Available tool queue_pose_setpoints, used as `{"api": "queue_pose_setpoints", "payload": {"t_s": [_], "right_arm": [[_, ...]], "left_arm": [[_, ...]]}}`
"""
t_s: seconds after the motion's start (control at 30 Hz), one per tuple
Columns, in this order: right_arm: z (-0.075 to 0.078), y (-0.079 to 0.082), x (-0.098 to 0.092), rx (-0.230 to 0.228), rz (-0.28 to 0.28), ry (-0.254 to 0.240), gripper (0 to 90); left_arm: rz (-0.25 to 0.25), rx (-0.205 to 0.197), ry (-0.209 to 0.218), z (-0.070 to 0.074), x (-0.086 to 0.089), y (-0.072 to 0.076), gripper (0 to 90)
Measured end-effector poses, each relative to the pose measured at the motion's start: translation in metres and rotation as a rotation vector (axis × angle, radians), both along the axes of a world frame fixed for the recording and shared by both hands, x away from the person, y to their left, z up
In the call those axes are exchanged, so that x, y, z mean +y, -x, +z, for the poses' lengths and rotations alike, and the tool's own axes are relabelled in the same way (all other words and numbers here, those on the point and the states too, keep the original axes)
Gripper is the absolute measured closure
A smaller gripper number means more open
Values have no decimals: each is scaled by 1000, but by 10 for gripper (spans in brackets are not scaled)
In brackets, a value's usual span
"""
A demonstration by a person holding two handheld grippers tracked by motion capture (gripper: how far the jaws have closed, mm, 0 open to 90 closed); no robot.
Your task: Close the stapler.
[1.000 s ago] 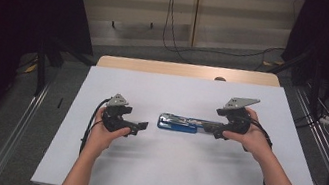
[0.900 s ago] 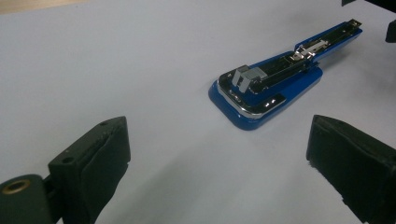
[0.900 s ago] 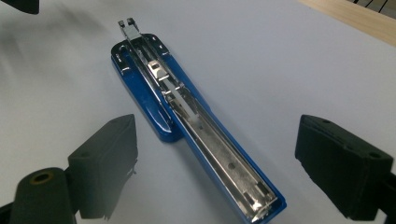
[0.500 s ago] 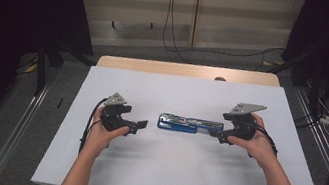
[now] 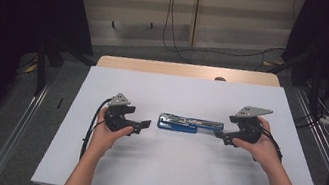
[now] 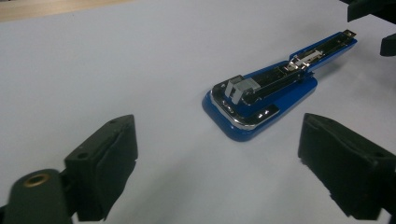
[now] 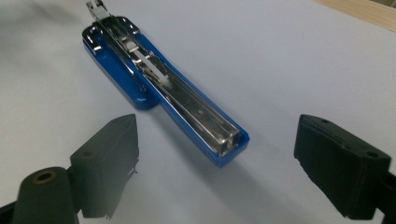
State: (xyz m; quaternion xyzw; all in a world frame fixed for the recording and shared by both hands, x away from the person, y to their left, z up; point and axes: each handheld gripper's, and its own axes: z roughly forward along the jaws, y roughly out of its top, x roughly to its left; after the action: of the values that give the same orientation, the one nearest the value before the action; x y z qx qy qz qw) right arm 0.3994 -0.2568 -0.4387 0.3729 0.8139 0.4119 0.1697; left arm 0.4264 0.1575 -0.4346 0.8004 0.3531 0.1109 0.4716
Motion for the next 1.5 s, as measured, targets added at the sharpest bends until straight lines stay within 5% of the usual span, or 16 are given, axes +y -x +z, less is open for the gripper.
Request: {"api": "queue_pose_setpoints", "payload": {"t_s": [0.07, 0.2, 0.33, 0.53, 0.7, 1.17, 1.5], "right_arm": [[1, 1, -3, -2, -7, -12, 163], [3, 3, -7, -17, -30, -27, 198], [-1, 2, -9, -10, -37, 5, 199], [1, 1, -7, -24, -42, 17, 187], [-1, -1, -4, -16, -37, 18, 184], [-3, 1, -6, -19, -33, 25, 183], [-6, 5, -14, -6, -56, 14, 183]], "left_arm": [[6, 12, 25, 0, -4, 1, 172], [-11, -7, 5, -1, -11, 4, 259], [-20, -9, 62, -1, -14, 3, 468], [-49, 7, 35, -5, -22, 3, 732], [-72, 0, 30, -9, -29, 4, 852], [-77, -9, 24, -17, -40, -1, 900], [-95, -2, -20, -23, -51, -5, 900]]}}
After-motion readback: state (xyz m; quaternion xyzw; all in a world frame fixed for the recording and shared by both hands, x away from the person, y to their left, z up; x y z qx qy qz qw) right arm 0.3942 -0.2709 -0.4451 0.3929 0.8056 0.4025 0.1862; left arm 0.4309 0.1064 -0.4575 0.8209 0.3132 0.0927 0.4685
